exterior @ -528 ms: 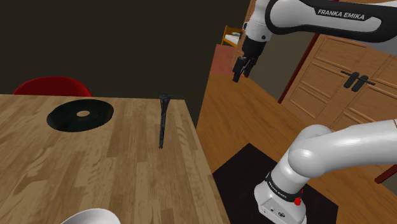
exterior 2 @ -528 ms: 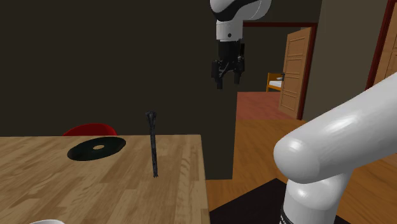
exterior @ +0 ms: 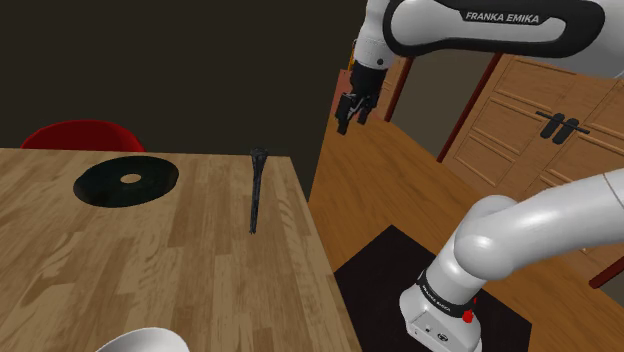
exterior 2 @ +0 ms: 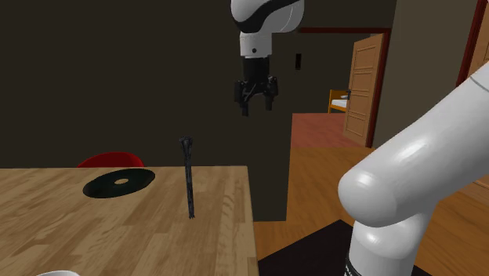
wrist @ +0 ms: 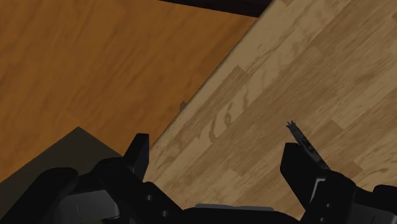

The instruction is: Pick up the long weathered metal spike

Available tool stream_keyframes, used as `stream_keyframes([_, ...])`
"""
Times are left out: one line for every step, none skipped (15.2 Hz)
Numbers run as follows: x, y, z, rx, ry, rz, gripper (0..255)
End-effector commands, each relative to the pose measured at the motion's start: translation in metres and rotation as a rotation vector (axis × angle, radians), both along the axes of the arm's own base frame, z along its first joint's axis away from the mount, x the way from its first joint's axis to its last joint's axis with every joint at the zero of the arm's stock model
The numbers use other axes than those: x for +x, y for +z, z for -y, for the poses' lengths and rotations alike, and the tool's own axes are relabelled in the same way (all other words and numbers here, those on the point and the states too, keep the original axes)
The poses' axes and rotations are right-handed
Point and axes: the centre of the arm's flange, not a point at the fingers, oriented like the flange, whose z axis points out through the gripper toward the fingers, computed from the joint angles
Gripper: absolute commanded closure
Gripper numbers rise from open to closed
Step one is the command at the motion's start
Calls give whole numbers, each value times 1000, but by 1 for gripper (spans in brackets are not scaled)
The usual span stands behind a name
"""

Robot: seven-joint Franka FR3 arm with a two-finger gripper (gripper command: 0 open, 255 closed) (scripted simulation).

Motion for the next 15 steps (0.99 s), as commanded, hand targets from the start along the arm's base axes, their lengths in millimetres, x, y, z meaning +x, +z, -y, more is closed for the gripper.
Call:
stream_keyframes([13, -8, -22, 11, -8, -8, 0])
stream_keyframes([20, -11, -32, 16, -11, -12, 0])
stream_keyframes([26, -14, -43, 21, -15, -16, 0])
stream_keyframes([33, -18, -54, 26, -18, -20, 0])
stream_keyframes([39, -21, -64, 31, -22, -24, 0])
stream_keyframes([46, -24, -75, 36, -25, -28, 0])
stream_keyframes([52, -27, -85, 40, -29, -32, 0])
stream_keyframes([59, -30, -96, 45, -32, -36, 0])
stream_keyframes([66, -33, -107, 50, -36, -40, 0])
stream_keyframes([72, -36, -117, 55, -39, -44, 0])
stream_keyframes([79, -39, -128, 60, -43, -48, 0])
stream_keyframes([86, -42, -138, 65, -46, -52, 0])
stream_keyframes([93, -45, -149, 70, -50, -55, 0])
stream_keyframes([99, -48, -159, 75, -53, -59, 0])
stream_keyframes([106, -51, -170, 80, -56, -63, 0])
